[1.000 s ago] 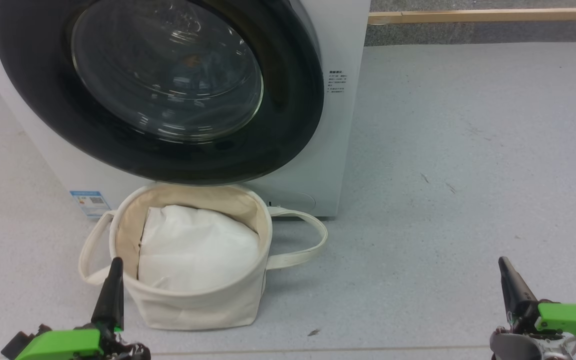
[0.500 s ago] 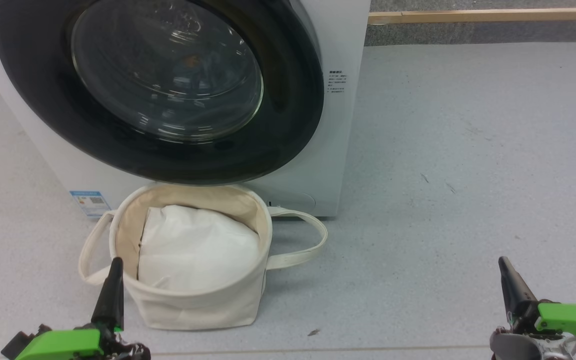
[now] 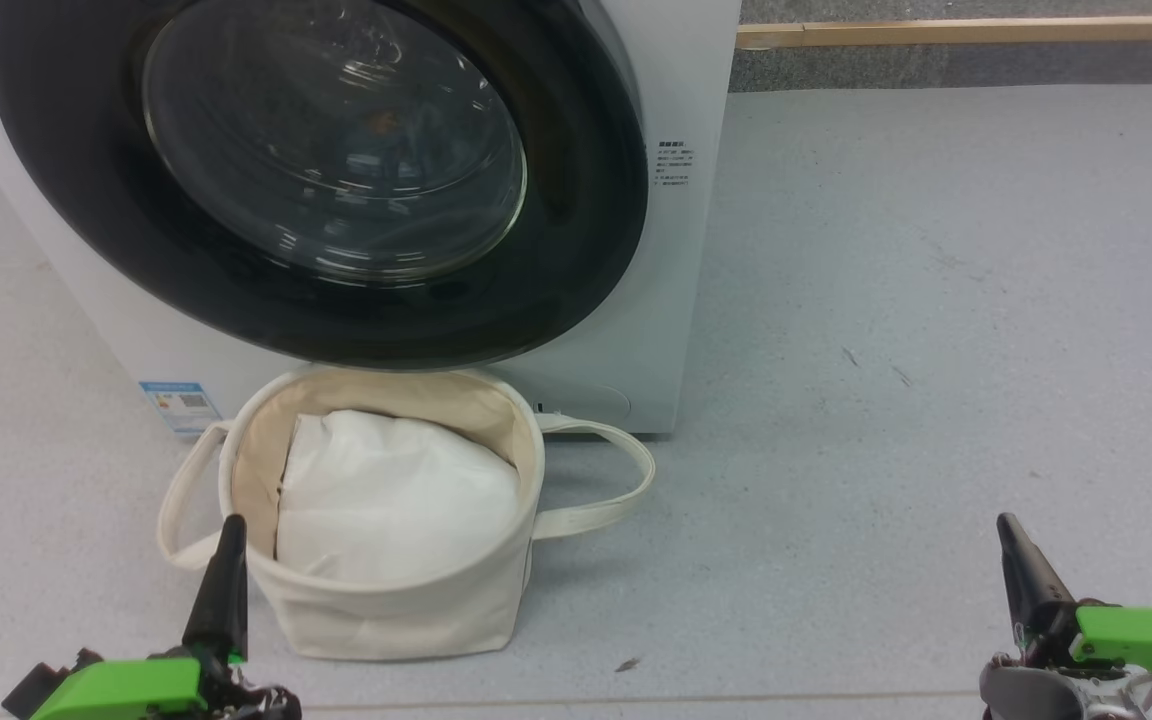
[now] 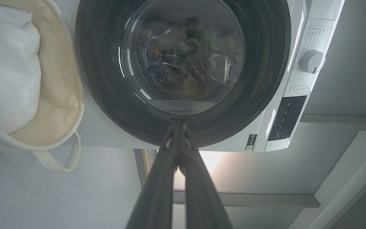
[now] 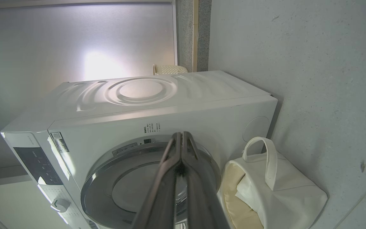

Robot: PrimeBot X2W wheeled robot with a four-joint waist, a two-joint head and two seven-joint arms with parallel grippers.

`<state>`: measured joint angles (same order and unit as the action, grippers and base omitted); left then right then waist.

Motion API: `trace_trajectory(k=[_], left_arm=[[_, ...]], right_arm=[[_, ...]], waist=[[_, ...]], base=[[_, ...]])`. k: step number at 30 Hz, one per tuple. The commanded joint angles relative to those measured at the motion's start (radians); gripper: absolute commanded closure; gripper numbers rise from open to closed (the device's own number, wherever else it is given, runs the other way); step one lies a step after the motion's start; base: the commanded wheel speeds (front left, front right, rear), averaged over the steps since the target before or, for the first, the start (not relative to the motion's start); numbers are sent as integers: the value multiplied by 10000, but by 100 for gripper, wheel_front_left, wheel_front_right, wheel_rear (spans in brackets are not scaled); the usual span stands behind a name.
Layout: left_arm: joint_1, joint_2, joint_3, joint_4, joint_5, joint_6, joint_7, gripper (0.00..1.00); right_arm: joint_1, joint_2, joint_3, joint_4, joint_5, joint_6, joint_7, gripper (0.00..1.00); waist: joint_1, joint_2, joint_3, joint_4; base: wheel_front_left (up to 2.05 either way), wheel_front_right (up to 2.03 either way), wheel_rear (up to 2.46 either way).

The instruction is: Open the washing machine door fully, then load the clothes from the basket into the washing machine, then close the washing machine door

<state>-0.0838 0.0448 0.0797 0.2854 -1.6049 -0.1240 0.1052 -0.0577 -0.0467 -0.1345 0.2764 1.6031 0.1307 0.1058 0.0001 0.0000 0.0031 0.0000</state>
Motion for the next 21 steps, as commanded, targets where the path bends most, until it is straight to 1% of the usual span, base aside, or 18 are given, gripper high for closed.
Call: trace_trajectory(k=[1, 21], left_arm=[[-242, 54, 342, -403, -37, -67, 81, 100], [-242, 54, 342, -403, -37, -67, 81, 100]], right_arm=[[-503, -35, 203, -316, 52, 0, 78, 100], [-503, -35, 205, -316, 53, 0, 77, 100]], waist=[[-1, 0, 0, 0], [-1, 0, 0, 0]], base=[[0, 0, 0], [0, 0, 0]])
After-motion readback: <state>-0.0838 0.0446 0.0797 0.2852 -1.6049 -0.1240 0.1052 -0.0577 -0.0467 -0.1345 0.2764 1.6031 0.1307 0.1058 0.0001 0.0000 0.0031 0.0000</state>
